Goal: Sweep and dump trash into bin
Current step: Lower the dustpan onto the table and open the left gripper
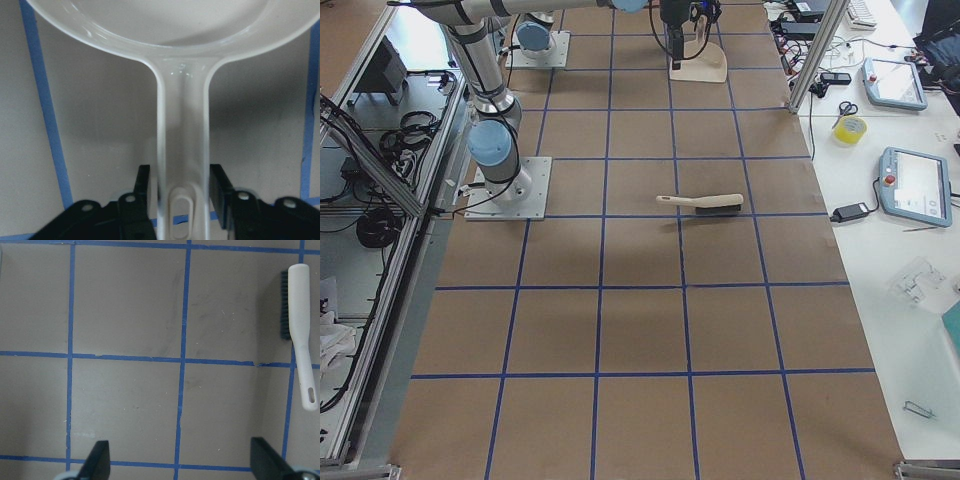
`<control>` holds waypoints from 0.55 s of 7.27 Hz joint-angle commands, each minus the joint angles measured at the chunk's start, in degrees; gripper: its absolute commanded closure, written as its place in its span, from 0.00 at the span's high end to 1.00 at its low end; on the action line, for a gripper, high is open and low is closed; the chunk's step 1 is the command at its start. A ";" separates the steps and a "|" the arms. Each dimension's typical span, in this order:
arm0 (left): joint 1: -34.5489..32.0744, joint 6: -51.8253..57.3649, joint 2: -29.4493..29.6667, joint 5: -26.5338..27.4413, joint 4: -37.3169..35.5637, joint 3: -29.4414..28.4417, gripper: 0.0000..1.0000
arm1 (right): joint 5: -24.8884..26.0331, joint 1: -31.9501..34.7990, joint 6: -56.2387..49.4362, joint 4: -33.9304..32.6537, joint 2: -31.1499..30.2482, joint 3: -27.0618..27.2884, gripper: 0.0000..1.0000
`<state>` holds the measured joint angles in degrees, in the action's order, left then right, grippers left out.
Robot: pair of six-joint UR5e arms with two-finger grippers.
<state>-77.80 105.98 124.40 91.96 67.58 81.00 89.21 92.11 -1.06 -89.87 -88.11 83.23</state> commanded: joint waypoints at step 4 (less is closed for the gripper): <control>-3.30 -14.70 -7.40 -3.01 6.84 -1.98 0.52 | 0.00 0.00 0.01 -0.04 -0.04 0.00 1.00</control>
<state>-79.40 96.31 119.72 89.69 71.45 79.74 89.21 92.11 -1.06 -89.91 -88.14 83.23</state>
